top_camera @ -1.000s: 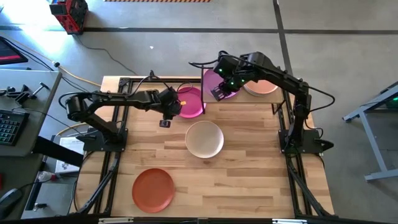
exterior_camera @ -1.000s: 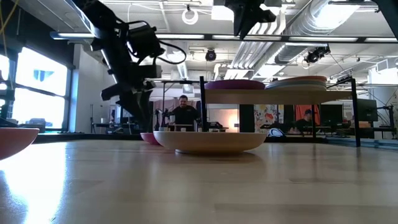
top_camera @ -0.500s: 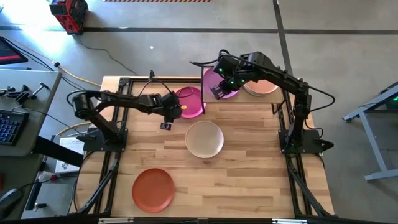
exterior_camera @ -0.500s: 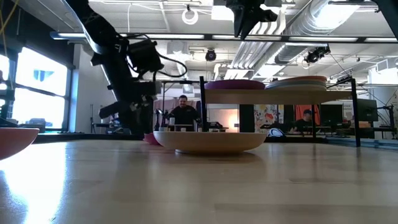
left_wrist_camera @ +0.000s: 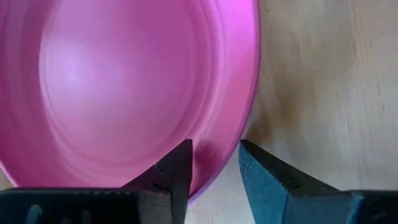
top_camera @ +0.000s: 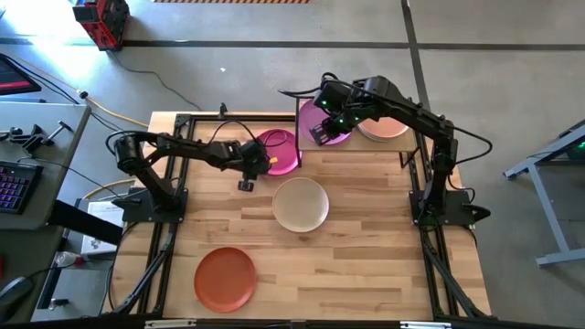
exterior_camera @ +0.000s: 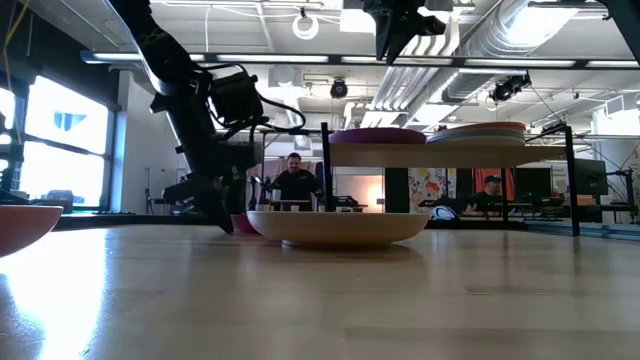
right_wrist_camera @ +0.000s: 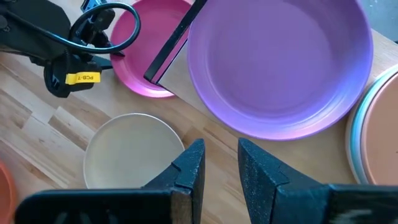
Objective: Place and stack plates onto a shelf
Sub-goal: Stack the pink plate on top of the violet plate
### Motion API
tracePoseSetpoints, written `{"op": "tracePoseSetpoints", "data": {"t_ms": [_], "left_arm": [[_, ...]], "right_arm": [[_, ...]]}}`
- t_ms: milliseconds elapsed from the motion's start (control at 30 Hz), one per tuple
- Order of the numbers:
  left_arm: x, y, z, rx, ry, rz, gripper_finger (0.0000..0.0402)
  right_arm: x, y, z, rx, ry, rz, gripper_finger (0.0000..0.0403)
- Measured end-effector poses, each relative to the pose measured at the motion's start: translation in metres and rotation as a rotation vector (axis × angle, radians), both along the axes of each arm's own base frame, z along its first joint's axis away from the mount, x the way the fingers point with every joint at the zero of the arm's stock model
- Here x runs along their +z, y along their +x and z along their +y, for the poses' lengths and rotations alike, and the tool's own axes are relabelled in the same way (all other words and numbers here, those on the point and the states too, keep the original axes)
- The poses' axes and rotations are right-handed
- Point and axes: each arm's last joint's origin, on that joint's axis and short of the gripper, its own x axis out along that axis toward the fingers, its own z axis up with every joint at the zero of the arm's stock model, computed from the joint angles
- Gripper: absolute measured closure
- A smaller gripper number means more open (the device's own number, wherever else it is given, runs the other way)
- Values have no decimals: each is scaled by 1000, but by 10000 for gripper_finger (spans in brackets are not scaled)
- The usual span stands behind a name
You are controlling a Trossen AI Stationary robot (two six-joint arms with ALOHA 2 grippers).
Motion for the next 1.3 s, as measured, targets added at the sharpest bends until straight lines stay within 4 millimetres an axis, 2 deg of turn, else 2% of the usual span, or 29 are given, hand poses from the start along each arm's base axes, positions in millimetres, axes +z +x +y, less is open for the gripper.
{"op": "tracePoseSetpoints", "data": {"t_ms": [333, 567, 700, 1067, 1300], "left_arm": [[-1, 1, -8, -6, 70, 51, 393], [-1, 2, -17, -2, 159, 115, 397], [5, 2, -22, 8, 177, 122, 398], [44, -13, -29, 32, 305, 91, 398], [67, -23, -30, -22, 479, 135, 398]], "right_arm": [[0, 1, 0, 0, -8, -11, 329], [3, 4, -7, 34, -38, -51, 329], [7, 9, -16, 73, -95, -113, 329], [15, 12, -39, 158, -231, -191, 329], [29, 23, -49, 374, -427, -291, 329]]}}
